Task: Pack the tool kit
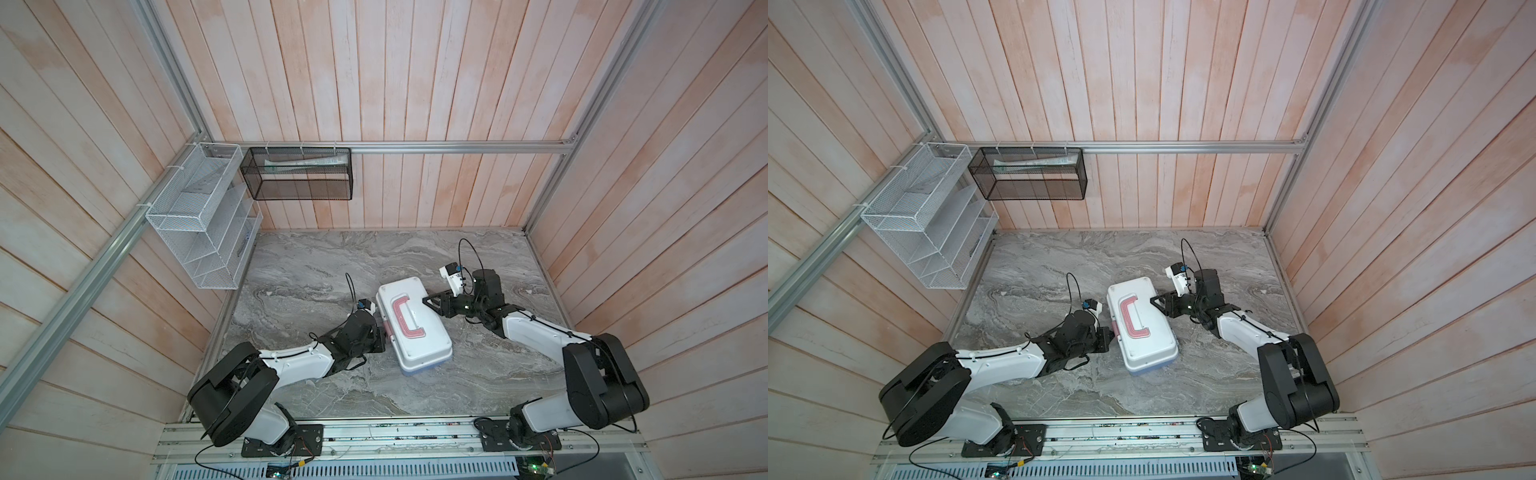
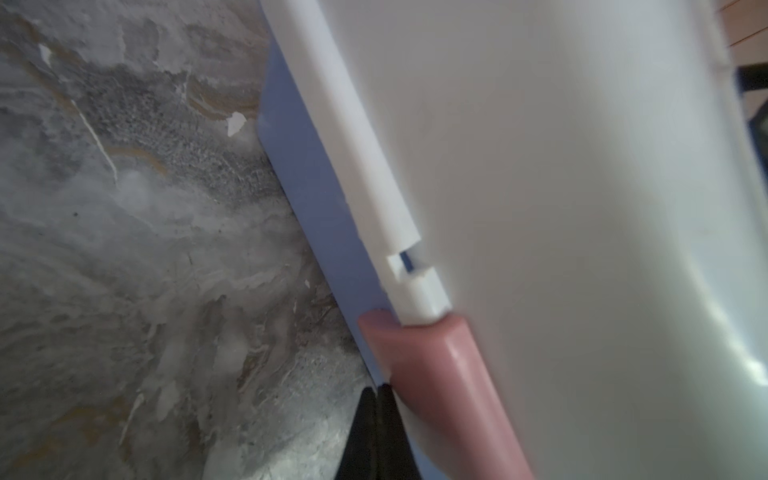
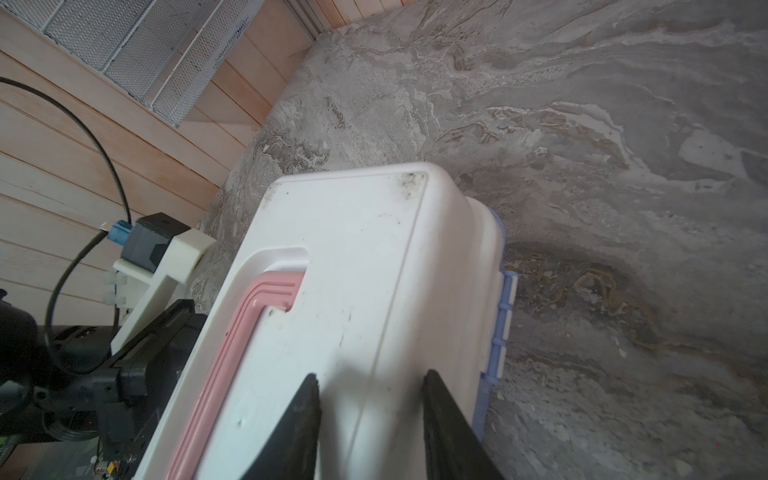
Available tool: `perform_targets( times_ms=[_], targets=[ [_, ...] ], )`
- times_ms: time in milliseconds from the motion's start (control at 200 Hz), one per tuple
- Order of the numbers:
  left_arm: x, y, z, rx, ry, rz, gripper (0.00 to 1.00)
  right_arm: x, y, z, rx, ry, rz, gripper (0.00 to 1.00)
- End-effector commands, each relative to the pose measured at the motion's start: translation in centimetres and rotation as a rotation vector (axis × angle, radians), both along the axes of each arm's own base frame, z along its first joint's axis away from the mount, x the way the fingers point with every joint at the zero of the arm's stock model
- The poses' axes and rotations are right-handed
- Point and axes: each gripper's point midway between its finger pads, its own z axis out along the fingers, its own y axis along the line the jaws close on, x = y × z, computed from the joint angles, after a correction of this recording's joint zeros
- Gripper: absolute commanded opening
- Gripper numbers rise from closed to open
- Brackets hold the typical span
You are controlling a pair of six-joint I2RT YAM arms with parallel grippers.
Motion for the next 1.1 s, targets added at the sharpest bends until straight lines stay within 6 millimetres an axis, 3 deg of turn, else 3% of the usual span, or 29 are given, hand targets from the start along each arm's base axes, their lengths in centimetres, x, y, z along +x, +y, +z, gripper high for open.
perform_targets(
  times_ms=[0, 90, 195, 235, 315, 370, 400, 505, 590, 685, 865, 940, 1035, 1096],
  targets=[
    [0.9, -3.7, 4.2, -0.120, -0.095, -0.089, 0.00, -3.2, 0.3, -3.9, -0.047, 0.158, 0.040, 0.37],
    [1.2, -3.1, 4.0, -0.079, -0.104, -0.069, 0.00, -2.7, -0.1, -4.0, -0.067, 0.148, -0.002, 0.37],
    [2.6, 0.4, 3.6, 0.057, -0.135, 0.028, 0.00, -0.7, -2.0, -2.5, -0.109, 0.084, -0.112, 0.40],
    [3.6, 2.7, 3.8, 0.116, -0.158, 0.092, 0.05, 0.4, -3.6, -1.5, -0.135, 0.044, -0.183, 0.43],
    [6.0, 8.4, 5.3, 0.194, -0.224, 0.249, 0.29, 2.9, -8.4, 0.7, -0.222, -0.069, -0.410, 0.48],
    [7.6, 12.8, 7.0, 0.218, -0.291, 0.359, 0.60, 4.2, -12.3, 2.1, -0.306, -0.159, -0.584, 0.50],
    [8.2, 15.3, 7.7, 0.246, -0.329, 0.419, 0.72, 4.7, -14.4, 2.7, -0.351, -0.205, -0.672, 0.52],
    [8.9, 24.1, 10.5, 0.371, -0.465, 0.731, 0.90, 4.9, -20.4, 3.7, -0.489, -0.338, -0.919, 0.55],
    [8.5, 28.1, 12.0, 0.491, -0.621, 0.853, 0.93, 4.7, -23.5, 3.3, -0.512, -0.376, -1.052, 0.57],
    [8.3, 29.6, 12.2, 0.553, -0.727, 0.871, 0.94, 4.5, -24.7, 2.3, -0.502, -0.401, -1.103, 0.58],
    [9.4, 29.0, 9.9, 0.655, -0.785, 0.702, 0.94, 4.5, -26.2, 0.8, -0.526, -0.500, -1.124, 0.59],
    [10.0, 29.4, 10.3, 0.618, -0.848, 0.705, 0.94, 4.2, -26.5, 1.0, -0.484, -0.591, -1.108, 0.58],
    [11.0, 28.1, 10.0, 0.511, -0.847, 0.601, 0.94, 4.0, -26.5, 1.2, -0.406, -0.611, -1.064, 0.59],
    [11.3, 28.0, 8.6, 0.491, -0.821, 0.568, 0.94, 4.1, -26.4, 0.7, -0.404, -0.605, -1.048, 0.58]
  ],
)
